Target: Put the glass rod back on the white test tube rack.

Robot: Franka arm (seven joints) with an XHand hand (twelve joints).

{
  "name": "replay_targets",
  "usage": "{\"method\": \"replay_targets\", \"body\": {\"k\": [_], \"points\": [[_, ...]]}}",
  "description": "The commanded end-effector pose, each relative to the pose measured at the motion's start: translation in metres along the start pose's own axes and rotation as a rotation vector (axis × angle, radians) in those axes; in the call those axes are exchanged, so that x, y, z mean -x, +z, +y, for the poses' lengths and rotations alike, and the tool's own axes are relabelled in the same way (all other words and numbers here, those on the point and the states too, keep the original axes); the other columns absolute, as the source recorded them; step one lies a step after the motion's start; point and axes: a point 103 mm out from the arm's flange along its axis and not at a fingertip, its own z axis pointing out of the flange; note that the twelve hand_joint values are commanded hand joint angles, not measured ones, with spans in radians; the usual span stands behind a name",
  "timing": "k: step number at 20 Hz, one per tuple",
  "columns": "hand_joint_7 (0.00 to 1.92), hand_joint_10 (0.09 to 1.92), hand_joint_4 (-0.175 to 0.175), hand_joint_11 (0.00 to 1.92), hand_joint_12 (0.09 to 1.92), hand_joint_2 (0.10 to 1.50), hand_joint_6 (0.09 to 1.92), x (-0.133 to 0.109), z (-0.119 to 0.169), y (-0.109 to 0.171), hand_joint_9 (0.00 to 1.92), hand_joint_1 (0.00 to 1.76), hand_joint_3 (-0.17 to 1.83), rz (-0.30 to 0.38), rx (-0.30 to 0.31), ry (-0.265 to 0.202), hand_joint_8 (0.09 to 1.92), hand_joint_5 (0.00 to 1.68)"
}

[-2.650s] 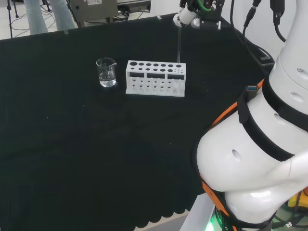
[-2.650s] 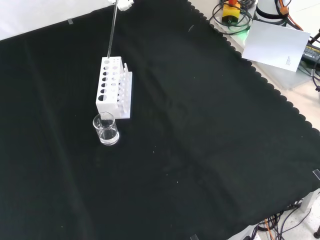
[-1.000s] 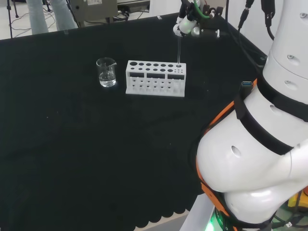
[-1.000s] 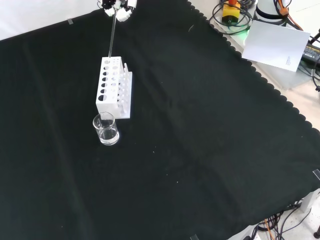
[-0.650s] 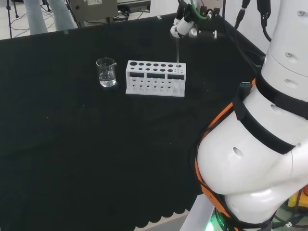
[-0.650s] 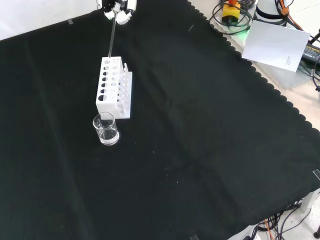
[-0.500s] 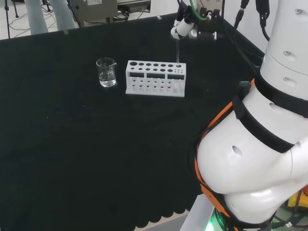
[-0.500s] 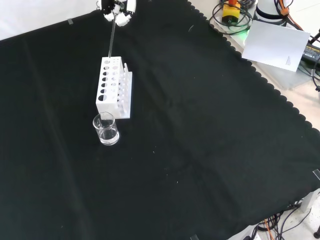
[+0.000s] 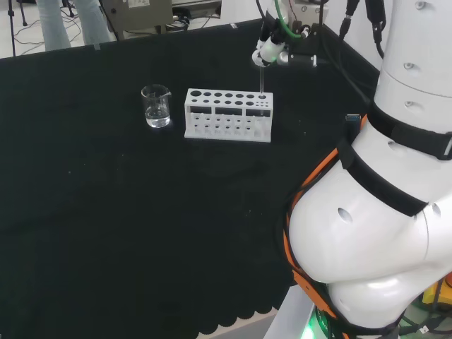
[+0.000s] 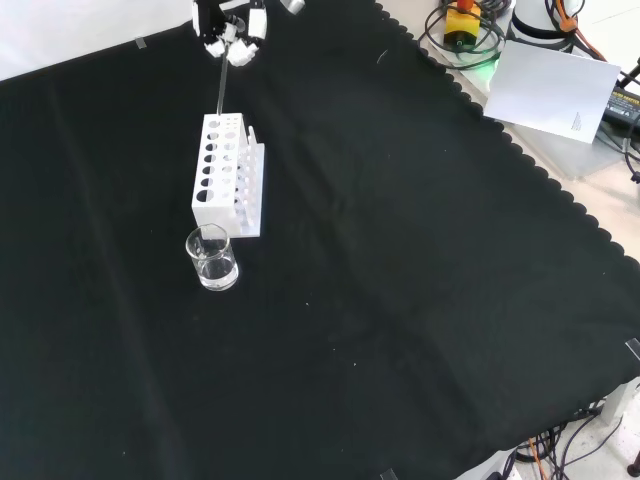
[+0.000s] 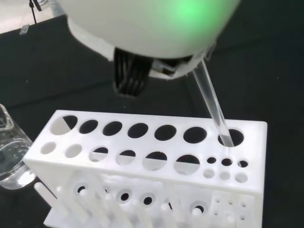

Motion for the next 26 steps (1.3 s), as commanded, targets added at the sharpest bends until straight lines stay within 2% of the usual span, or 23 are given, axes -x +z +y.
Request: {"method": "replay_targets", "body": {"k": [1, 11, 26], "points": [[1.69, 0.63, -0.175, 1.37, 0.7, 0.44, 0.6, 0.003, 0.008, 0.004, 1.92, 1.23, 0.98, 0.002, -0.004, 0.005, 0.85, 1.4], [1.69, 0.63, -0.175, 1.37, 0.7, 0.44, 0.6, 0.003, 0.022, -0.001, 1.92, 1.23, 0.98, -0.017, -0.016, 0.012, 0.85, 1.4], [1.69, 0.64, -0.175, 1.37, 0.7, 0.44, 0.6, 0.002, 0.039, 0.007, 1.92, 1.23, 0.97, -0.023, -0.074, 0.018, 0.85, 1.4]]}}
